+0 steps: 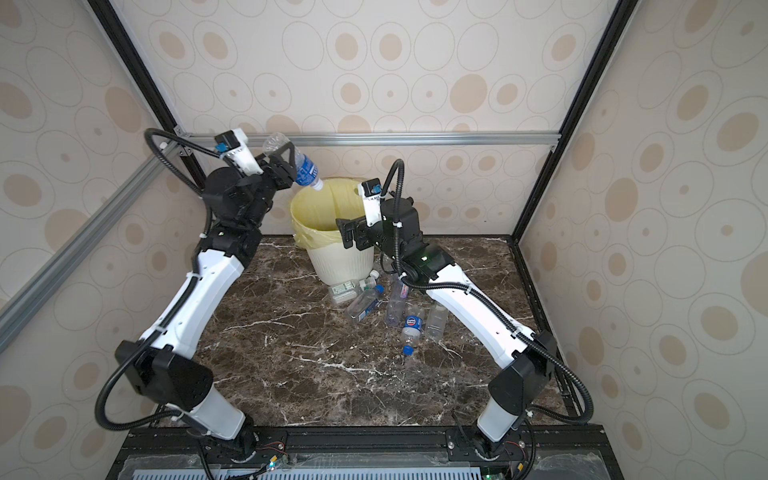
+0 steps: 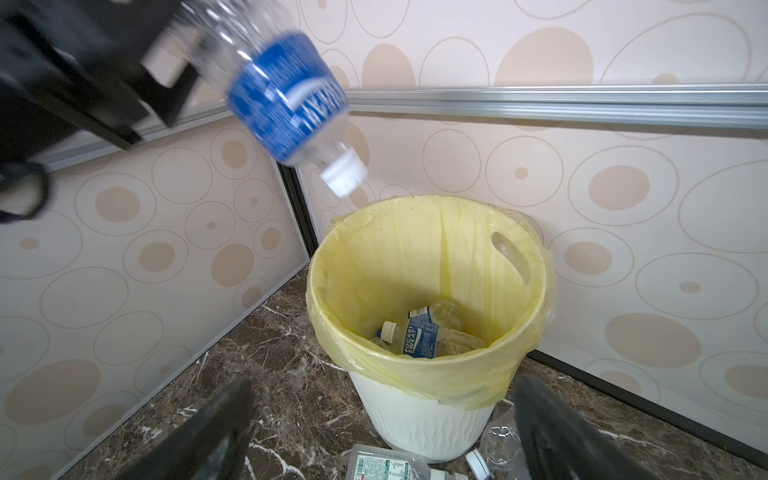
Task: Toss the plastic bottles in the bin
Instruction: 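Raise the Pocari Sweat bottle over the bin with the left gripper while the right withdraws, then open the left gripper over the bin to drop the bottle, then lower the right gripper onto the square green-neck bottle while the left withdraws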
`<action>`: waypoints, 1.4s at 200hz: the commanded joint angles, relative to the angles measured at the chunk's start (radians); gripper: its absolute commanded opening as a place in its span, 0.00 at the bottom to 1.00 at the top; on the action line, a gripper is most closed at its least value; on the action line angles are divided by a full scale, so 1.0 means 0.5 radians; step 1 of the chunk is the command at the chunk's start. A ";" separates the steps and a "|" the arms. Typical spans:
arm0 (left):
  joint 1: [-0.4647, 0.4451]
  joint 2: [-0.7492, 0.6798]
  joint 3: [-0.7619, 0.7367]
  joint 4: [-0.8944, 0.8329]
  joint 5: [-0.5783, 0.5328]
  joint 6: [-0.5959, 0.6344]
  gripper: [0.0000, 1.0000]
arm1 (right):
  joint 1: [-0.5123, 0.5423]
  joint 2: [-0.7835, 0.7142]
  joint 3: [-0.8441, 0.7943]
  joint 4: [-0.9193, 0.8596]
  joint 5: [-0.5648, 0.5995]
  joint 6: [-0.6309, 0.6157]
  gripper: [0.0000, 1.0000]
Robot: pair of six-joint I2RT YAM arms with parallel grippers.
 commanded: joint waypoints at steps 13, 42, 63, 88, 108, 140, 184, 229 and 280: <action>0.002 0.253 0.267 -0.394 0.241 -0.082 0.99 | -0.029 -0.032 -0.040 -0.027 -0.032 0.021 1.00; -0.006 0.146 0.140 -0.362 0.232 -0.031 0.99 | -0.037 -0.026 -0.048 -0.039 -0.050 0.034 1.00; -0.004 0.081 0.088 -0.386 0.227 -0.007 0.99 | -0.039 -0.020 -0.062 -0.030 -0.061 0.061 1.00; -0.005 0.002 -0.001 -0.391 0.250 -0.004 0.99 | -0.041 -0.022 -0.099 -0.011 -0.059 0.091 1.00; -0.006 -0.072 -0.080 -0.384 0.278 -0.007 0.99 | -0.046 -0.030 -0.121 -0.017 -0.047 0.113 1.00; -0.008 -0.220 -0.260 -0.330 0.331 -0.037 0.99 | -0.070 -0.066 -0.174 -0.065 -0.024 0.151 1.00; -0.046 -0.427 -0.609 -0.201 0.421 -0.078 0.99 | -0.126 -0.210 -0.405 -0.144 0.126 0.195 1.00; -0.277 -0.599 -0.957 -0.131 0.335 0.060 0.99 | -0.173 -0.449 -0.772 -0.196 0.302 0.322 1.00; -0.605 -0.746 -1.319 -0.008 0.163 0.154 0.99 | -0.302 -0.581 -1.020 -0.438 0.461 0.468 1.00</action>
